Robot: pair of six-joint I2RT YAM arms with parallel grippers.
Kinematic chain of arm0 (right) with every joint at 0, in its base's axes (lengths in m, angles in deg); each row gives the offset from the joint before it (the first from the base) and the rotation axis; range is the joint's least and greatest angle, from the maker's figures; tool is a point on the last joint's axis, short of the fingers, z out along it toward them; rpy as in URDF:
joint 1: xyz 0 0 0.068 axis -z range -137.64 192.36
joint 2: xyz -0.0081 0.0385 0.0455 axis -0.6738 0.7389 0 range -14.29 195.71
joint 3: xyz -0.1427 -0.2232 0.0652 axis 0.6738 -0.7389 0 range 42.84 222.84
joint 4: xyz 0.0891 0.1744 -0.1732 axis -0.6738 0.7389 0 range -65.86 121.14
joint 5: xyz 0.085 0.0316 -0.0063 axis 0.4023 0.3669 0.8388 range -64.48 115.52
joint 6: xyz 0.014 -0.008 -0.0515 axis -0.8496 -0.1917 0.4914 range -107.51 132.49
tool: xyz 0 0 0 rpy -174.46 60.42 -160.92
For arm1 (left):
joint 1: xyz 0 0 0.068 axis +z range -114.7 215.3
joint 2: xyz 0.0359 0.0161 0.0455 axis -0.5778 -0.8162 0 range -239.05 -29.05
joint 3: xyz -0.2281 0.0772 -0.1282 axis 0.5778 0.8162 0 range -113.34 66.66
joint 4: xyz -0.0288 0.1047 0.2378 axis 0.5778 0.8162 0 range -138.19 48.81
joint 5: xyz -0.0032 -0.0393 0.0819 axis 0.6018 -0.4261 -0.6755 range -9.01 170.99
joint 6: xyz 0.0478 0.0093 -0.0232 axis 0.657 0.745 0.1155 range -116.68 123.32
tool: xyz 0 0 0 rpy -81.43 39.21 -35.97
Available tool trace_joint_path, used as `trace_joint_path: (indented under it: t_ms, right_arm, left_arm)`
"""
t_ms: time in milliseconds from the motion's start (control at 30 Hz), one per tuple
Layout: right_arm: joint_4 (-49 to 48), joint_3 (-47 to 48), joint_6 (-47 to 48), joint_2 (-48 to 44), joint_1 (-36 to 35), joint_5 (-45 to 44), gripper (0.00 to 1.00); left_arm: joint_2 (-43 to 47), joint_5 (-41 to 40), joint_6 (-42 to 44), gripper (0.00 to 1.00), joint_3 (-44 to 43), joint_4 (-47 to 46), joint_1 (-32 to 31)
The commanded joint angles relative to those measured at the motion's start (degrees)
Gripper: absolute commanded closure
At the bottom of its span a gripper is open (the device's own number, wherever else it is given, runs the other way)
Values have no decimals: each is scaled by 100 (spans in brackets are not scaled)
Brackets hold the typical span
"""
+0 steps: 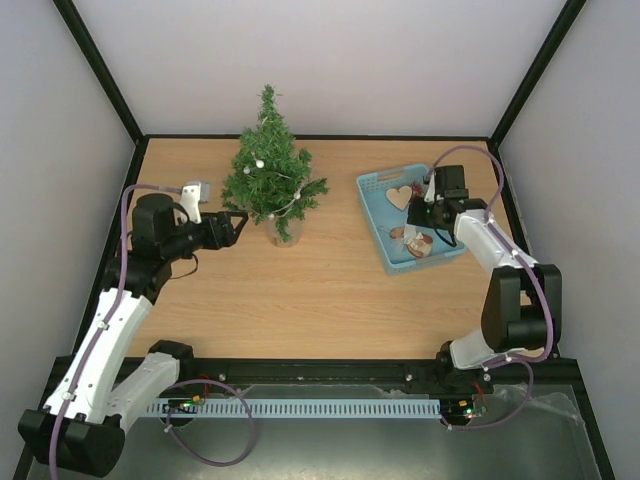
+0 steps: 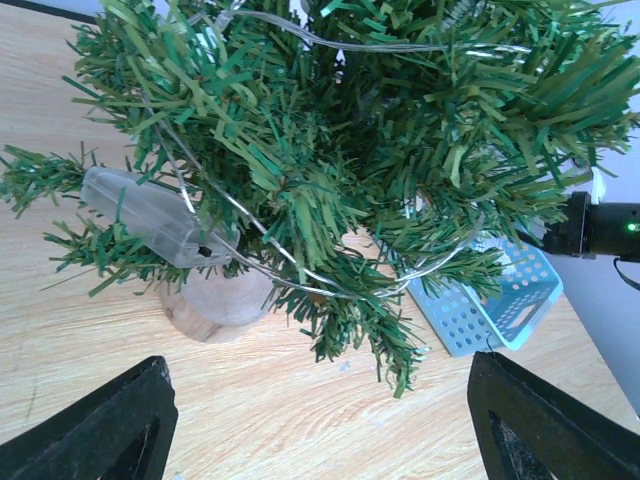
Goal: Decorate the small christmas tree
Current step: Pick up the decoration item from the storage box, then place the decoration item on the Christmas tree.
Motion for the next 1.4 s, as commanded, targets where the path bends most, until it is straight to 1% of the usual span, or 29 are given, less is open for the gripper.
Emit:
trace_joint_path:
  t_ms: [0,133,233,400,533,700,800,867,1000,1133,1367]
  right_arm:
    - [72,377,-238,-471,-160,-384,98]
    - [282,712,-266,-820,-506,-809,98]
    - [318,941,-304,-1091,-764,-836,98]
    - [483,1486,-27,-1323,-1401,-333,98]
    - [443,1757,65,-1584,-1884,74,98]
    - [426,1977,106,-1789,-2613,485,98]
    - [405,2073,99,-1843,-3068,652,98]
    - [319,2099,36,-1894,-3303,763,98]
    - [49,2080,-98,-1929,-3678,1184,98]
    - [-169,2093,-189,-1941,-3986,1498,98]
    - [-754,1937,-509,-2065,-4118,2110,98]
  left_arm:
    - [73,457,-51,19,-85,-259,-20]
    - [74,841,-108,20,-161,-510,-29]
    - [75,951,-49,21,-277,-637,-41]
    - [-49,1360,94,25,-490,-812,-84]
    - [-171,1703,194,30,-646,-958,-293]
    - [-312,1859,165,34,-757,-1248,-941]
    - [-405,1711,159,37,-809,-1448,-1462]
    - [-507,1696,163,38,-911,-1543,-1695]
    - [-705,1699,142,40,-1098,-1756,-1991]
    - [-828,1897,161,43,-1198,-1901,-2112]
    - [-903,2312,397,49,-1174,-1914,-2155]
